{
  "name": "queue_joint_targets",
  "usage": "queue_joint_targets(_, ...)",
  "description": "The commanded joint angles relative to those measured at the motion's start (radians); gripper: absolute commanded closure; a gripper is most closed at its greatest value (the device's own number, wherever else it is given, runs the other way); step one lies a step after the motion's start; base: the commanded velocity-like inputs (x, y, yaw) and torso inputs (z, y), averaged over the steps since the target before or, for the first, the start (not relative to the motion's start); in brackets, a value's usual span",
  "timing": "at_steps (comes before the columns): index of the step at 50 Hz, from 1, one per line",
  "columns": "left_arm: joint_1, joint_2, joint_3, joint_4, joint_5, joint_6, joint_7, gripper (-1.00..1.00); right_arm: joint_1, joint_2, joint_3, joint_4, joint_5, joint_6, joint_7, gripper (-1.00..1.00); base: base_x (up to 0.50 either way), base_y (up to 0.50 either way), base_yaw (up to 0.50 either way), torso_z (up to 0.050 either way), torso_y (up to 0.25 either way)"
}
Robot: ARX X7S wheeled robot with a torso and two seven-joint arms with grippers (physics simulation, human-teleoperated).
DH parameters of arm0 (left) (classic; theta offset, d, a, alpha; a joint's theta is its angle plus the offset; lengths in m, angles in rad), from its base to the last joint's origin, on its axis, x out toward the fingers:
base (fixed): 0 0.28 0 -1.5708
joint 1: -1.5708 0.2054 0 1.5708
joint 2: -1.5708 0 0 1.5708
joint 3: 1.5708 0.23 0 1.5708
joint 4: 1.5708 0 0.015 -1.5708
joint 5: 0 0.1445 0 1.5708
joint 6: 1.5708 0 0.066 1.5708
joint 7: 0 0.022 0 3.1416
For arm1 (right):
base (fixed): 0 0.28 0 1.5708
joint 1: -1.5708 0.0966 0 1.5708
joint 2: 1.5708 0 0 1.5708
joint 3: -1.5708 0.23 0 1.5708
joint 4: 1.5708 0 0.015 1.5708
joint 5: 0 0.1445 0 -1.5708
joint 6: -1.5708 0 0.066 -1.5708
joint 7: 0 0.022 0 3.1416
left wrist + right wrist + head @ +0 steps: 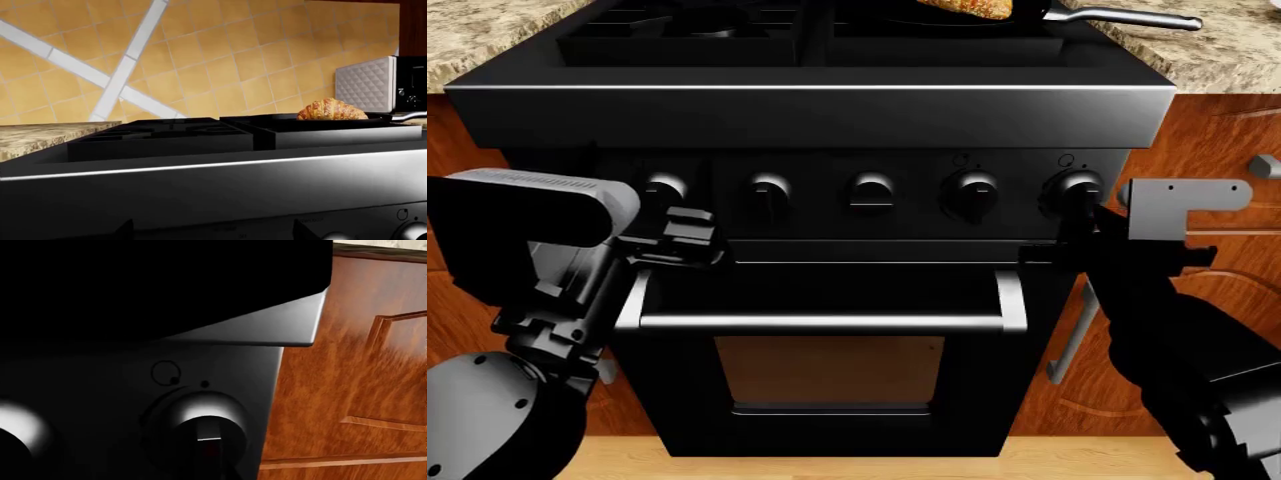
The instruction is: Pick the croissant and place it on the pan. Then turn on the stove to warm the croissant.
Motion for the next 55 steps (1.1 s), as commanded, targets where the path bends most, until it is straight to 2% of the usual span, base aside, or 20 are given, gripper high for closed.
queue_joint_targets(1, 0.004, -0.002, -0.002, -0.002, -0.001, 0.007, 0.000, -1.00, 0.009, 0.001, -0.006, -0.002, -0.013, 0.001, 0.001, 1.00, 0.00, 0.00, 0.00, 0.000, 0.000)
queue_joint_targets(17, 0.010, -0.005, 0.000, -0.006, 0.002, 0.014, 0.000, -1.00, 0.021, -0.003, -0.021, 0.025, -0.037, -0.016, -0.009, 1.00, 0.00, 0.00, 0.00, 0.000, 0.000)
queue_joint_targets(34, 0.021, -0.010, -0.007, -0.007, 0.002, 0.027, 0.000, -1.00, 0.059, 0.037, -0.140, 0.010, -0.195, -0.027, -0.005, 1.00, 0.00, 0.00, 0.00, 0.000, 0.000)
queue_joint_targets(55, 0.023, -0.016, -0.009, -0.005, -0.004, 0.029, -0.006, -1.00, 0.088, 0.076, -0.203, -0.001, -0.246, 0.020, -0.031, 1.00, 0.00, 0.00, 0.00, 0.000, 0.000)
